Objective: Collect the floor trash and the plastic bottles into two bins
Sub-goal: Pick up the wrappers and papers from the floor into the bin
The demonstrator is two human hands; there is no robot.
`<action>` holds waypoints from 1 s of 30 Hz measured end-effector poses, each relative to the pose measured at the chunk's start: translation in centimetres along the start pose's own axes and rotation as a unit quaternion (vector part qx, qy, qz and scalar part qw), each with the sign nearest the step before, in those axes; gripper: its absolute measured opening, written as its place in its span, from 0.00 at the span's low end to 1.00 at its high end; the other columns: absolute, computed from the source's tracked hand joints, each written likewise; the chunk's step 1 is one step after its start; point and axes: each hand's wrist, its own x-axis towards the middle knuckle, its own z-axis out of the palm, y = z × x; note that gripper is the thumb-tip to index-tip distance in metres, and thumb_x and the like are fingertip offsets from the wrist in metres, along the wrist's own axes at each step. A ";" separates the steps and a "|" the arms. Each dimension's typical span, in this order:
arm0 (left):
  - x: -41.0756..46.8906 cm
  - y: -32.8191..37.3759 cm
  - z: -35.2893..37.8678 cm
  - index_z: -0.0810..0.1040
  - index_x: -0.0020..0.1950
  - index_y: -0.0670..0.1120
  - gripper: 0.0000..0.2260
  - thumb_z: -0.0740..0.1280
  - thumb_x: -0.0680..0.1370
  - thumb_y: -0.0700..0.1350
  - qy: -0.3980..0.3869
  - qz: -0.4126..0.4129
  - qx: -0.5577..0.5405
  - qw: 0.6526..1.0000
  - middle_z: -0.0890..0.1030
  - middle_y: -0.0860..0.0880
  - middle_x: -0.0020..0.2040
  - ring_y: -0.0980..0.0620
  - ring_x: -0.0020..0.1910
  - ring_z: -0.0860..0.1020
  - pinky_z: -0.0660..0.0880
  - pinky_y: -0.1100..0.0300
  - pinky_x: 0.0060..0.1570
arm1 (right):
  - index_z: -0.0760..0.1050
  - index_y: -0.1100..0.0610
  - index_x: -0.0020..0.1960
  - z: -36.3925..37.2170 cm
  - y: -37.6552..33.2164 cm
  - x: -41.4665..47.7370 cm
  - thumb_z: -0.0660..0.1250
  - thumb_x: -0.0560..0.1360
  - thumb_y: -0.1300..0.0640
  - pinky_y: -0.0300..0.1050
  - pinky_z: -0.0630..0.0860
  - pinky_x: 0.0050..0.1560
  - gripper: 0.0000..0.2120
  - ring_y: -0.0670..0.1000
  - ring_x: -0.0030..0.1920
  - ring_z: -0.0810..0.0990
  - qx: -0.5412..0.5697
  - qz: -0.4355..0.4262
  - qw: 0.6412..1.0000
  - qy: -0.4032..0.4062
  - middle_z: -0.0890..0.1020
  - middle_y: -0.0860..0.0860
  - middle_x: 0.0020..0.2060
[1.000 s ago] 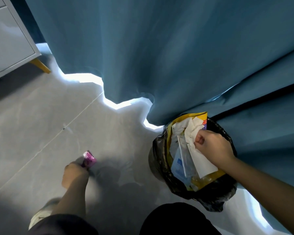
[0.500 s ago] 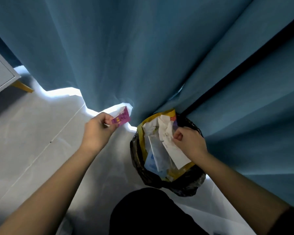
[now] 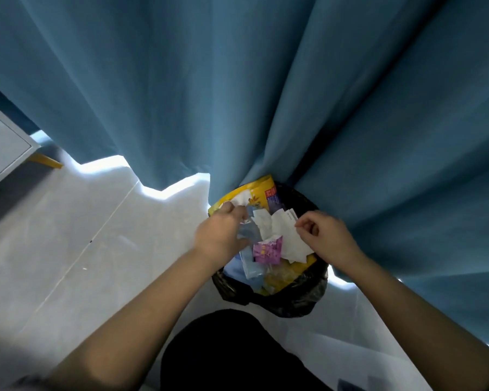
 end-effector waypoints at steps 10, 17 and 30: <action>2.3 1.1 3.9 0.65 0.70 0.52 0.24 0.63 0.76 0.57 -0.018 0.142 0.279 0.949 0.63 0.45 0.71 0.42 0.70 0.62 0.56 0.42 0.68 | 0.80 0.49 0.54 3.6 1.2 0.7 0.75 0.63 0.45 0.54 0.65 0.59 0.20 0.57 0.65 0.70 -0.322 -0.098 0.942 -0.019 0.75 0.52 0.62; 1.6 0.5 3.1 0.81 0.52 0.52 0.17 0.72 0.67 0.58 0.059 0.196 0.275 0.939 0.75 0.45 0.61 0.45 0.61 0.72 0.64 0.44 0.60 | 0.81 0.47 0.41 3.1 1.8 0.6 0.70 0.65 0.49 0.54 0.63 0.59 0.06 0.58 0.67 0.66 -0.278 -0.121 0.952 0.051 0.75 0.56 0.63; -1.2 -4.4 -1.8 0.72 0.46 0.42 0.06 0.67 0.75 0.44 -0.137 -0.228 -0.191 0.945 0.81 0.40 0.50 0.41 0.51 0.79 0.75 0.55 0.46 | 0.62 0.64 0.69 -0.8 -1.7 0.7 0.59 0.76 0.65 0.50 0.72 0.56 0.21 0.61 0.61 0.74 -0.125 0.261 0.952 -0.102 0.73 0.62 0.62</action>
